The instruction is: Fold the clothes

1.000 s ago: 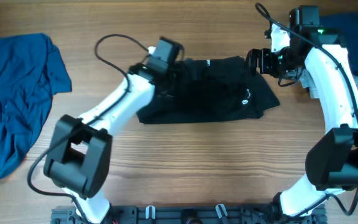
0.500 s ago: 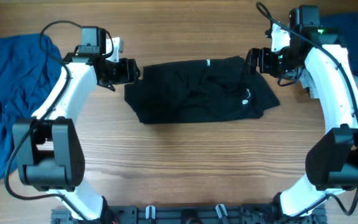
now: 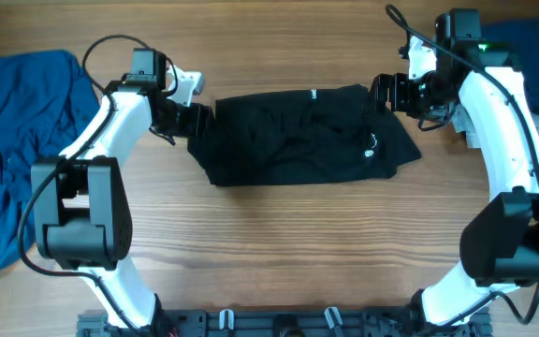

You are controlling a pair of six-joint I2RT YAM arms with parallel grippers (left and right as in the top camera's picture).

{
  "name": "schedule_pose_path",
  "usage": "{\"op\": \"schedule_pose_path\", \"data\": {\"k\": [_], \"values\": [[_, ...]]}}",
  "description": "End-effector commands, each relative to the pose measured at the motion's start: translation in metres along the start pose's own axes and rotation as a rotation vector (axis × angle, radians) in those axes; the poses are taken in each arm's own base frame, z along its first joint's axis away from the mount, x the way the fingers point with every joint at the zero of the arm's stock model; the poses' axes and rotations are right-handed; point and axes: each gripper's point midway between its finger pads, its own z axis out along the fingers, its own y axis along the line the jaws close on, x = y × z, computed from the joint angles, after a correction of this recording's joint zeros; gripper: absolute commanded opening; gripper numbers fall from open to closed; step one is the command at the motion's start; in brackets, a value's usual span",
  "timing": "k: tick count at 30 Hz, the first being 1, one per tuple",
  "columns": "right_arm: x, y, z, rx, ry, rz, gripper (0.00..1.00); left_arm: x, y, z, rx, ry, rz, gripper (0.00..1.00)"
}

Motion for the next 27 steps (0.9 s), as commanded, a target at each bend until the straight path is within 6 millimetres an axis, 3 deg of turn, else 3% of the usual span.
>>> {"op": "schedule_pose_path", "data": {"k": [1,5,6,7,9,11,13,16,20,22,23,24,25,26,27], "values": [[-0.002,0.006,0.0,-0.025,-0.005,0.0,1.0,0.002,-0.009,0.001,0.065,0.01,0.071,0.56],[-0.002,0.006,0.0,-0.025,-0.004,0.001,1.0,-0.001,-0.008,0.002,0.063,-0.001,0.076,0.54],[-0.002,0.006,0.0,-0.025,-0.003,0.001,1.0,-0.002,-0.008,0.002,0.063,-0.004,0.078,0.5],[-0.001,0.006,0.0,-0.025,-0.002,0.001,0.99,-0.002,-0.009,0.002,0.063,-0.005,0.079,0.36],[-0.001,0.006,0.0,-0.025,-0.001,0.001,0.99,-0.002,-0.009,0.002,0.064,-0.004,0.075,0.23],[-0.001,0.006,0.0,-0.025,-0.002,0.002,0.99,-0.002,-0.01,0.003,0.065,-0.001,0.078,0.24],[-0.001,0.007,0.0,-0.026,-0.001,0.001,0.99,-0.001,-0.013,0.005,0.067,0.002,0.085,0.19],[-0.001,0.007,0.0,-0.026,-0.001,0.0,0.99,-0.002,-0.018,0.006,0.07,0.004,0.097,0.04],[-0.001,0.007,0.0,-0.026,-0.001,0.0,0.99,-0.006,-0.018,0.005,0.067,-0.007,0.044,0.04],[-0.001,0.007,0.0,-0.026,-0.001,0.0,1.0,-0.016,-0.02,-0.006,0.054,-0.029,0.027,0.04],[-0.001,0.007,0.0,-0.026,-0.001,0.0,1.0,-0.02,-0.019,-0.011,0.038,-0.036,0.03,0.19],[-0.001,0.007,0.0,-0.026,-0.001,0.0,0.99,-0.023,-0.014,-0.015,-0.002,-0.044,0.033,0.59],[-0.001,0.007,0.0,-0.026,-0.001,-0.001,0.99,-0.025,-0.005,-0.018,-0.062,-0.049,0.037,0.79],[-0.001,0.007,0.0,-0.025,0.0,-0.001,1.0,-0.022,0.009,-0.019,-0.139,-0.037,0.033,0.86],[-0.001,0.007,0.0,-0.026,0.0,0.0,0.99,-0.02,0.013,-0.017,-0.159,-0.024,0.03,0.86]]}}
